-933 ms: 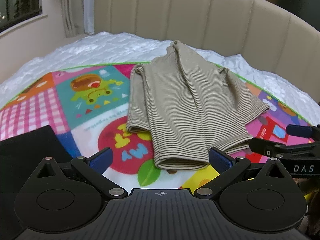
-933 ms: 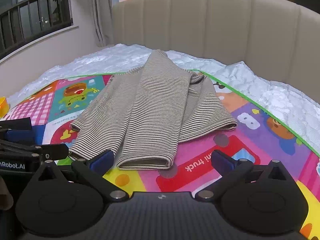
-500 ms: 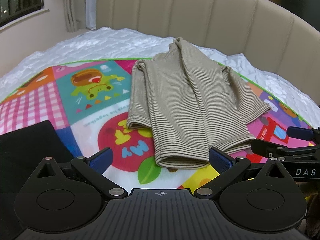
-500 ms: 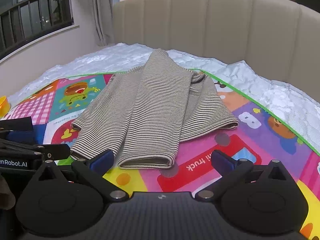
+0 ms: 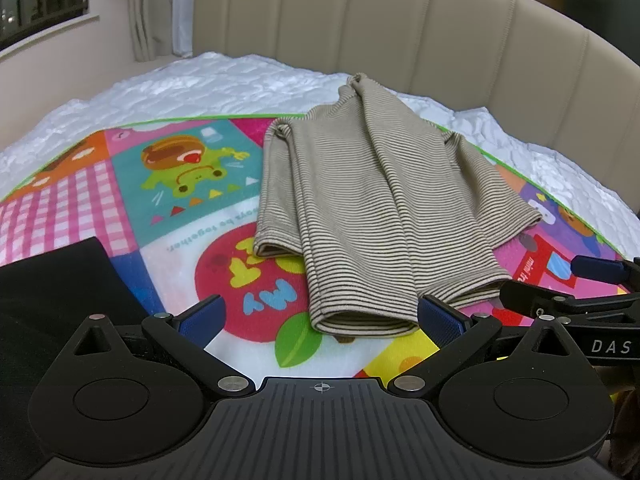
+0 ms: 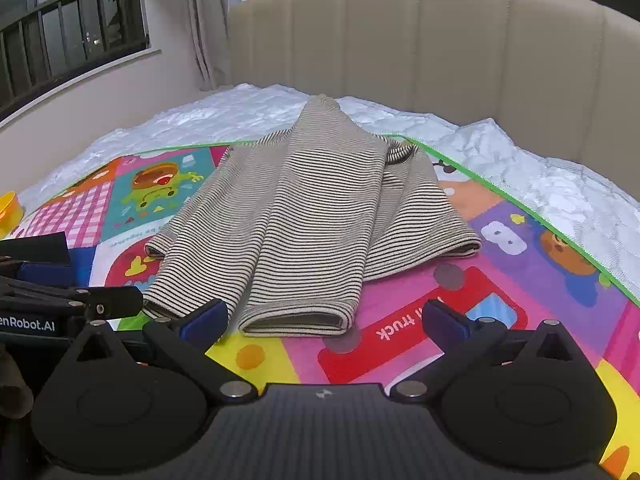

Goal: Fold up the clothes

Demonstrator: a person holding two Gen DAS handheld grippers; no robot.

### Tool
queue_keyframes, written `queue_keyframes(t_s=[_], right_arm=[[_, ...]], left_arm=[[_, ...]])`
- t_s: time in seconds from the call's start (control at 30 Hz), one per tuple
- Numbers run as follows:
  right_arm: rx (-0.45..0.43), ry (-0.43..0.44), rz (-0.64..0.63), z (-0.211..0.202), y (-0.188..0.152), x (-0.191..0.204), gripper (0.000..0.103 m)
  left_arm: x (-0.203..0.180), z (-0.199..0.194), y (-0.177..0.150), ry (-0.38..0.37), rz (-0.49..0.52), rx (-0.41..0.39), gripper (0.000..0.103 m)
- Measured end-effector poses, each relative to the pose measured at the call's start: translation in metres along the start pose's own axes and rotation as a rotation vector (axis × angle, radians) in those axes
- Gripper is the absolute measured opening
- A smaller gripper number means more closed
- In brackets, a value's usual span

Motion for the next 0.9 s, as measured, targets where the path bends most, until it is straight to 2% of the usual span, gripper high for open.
queue_keyframes(t_s=[0.9], right_arm=[[-0.006,0.005,0.01,-0.0018,0.0012,-0.0016,0.103]], left_arm=[[0.0042,0.0022,-0.0012,-0.005,-0.008,0.007,0.103]])
Point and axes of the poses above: each gripper's, at about its wrist camera, not at the fingertips, and z roughly the way its jaws point, x to its left, y to its top, the point moved 2 cm from there along z, roughly the way its jaws point, and after that the axes turned 4 degrees about x, right-handed, at the moved point
